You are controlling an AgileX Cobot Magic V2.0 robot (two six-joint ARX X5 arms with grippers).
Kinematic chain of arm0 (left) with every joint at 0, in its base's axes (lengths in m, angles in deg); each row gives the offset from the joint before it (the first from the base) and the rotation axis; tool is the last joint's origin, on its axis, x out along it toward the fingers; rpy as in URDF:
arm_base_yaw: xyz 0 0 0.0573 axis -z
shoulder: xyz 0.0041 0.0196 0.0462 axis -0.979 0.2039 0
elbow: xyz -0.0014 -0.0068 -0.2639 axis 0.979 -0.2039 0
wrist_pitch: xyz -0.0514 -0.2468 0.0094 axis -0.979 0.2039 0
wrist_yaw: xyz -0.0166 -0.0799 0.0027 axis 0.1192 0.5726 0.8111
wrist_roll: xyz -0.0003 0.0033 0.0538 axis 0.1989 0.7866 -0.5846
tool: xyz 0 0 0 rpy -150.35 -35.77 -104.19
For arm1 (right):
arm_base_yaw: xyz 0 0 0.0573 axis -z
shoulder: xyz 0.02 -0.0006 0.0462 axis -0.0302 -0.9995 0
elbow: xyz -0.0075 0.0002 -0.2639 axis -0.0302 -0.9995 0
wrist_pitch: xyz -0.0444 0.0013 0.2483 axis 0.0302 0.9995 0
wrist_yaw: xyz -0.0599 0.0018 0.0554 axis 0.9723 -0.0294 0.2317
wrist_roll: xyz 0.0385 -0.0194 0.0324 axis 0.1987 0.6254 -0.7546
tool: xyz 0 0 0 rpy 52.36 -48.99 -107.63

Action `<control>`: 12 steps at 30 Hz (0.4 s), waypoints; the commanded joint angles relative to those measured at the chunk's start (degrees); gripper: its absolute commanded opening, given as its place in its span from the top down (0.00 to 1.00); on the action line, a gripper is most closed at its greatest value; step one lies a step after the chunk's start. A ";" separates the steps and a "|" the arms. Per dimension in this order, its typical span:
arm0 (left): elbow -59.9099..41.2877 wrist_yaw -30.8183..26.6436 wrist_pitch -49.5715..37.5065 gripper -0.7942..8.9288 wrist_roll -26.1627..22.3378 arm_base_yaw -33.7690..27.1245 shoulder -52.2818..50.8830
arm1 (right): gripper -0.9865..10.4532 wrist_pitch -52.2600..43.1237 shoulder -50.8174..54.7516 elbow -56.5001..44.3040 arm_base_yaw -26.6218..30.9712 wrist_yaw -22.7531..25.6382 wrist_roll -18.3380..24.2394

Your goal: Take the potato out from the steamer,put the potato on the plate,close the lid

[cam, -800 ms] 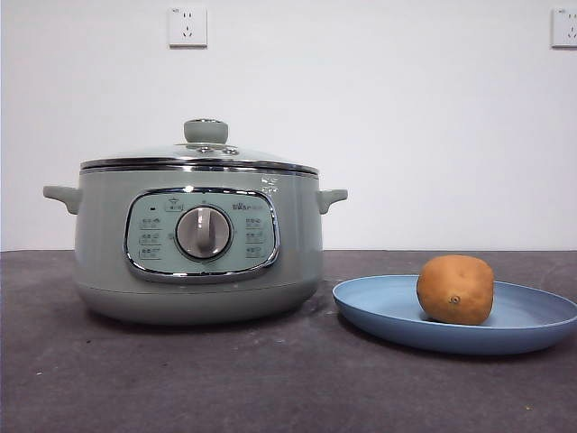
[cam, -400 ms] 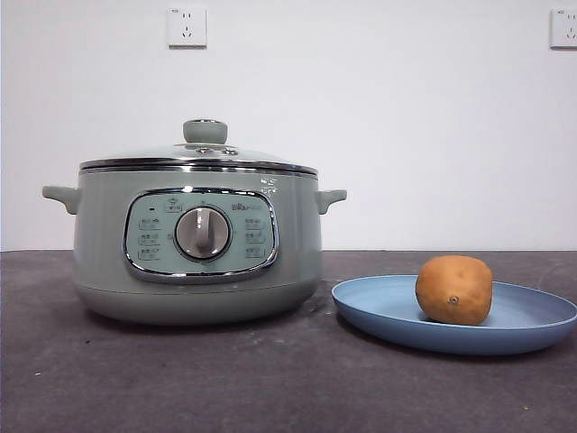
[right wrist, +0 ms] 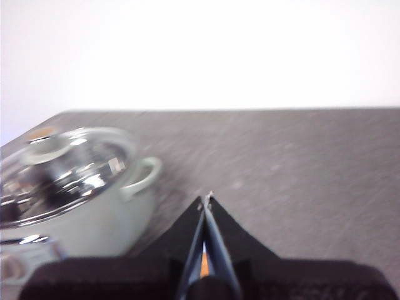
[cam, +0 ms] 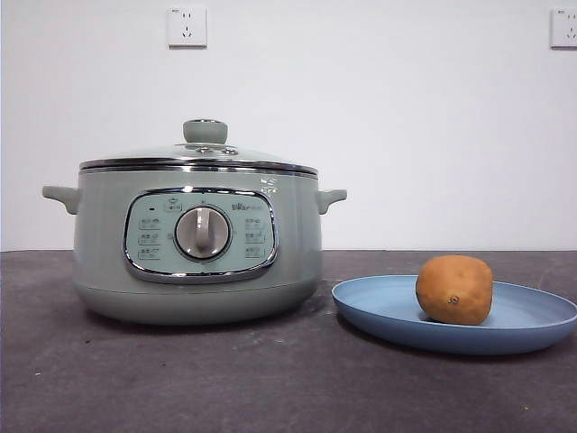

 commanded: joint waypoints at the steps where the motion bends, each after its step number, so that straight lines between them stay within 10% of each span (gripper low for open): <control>1: -0.90 0.02 -0.15 0.92 0.35 -0.17 -0.15 | 0.91 -5.38 4.50 -7.19 1.29 0.20 -0.13; 12: -0.90 0.00 -0.15 0.92 0.35 -0.15 -0.15 | 0.91 -10.34 16.65 -22.80 1.86 6.16 -1.20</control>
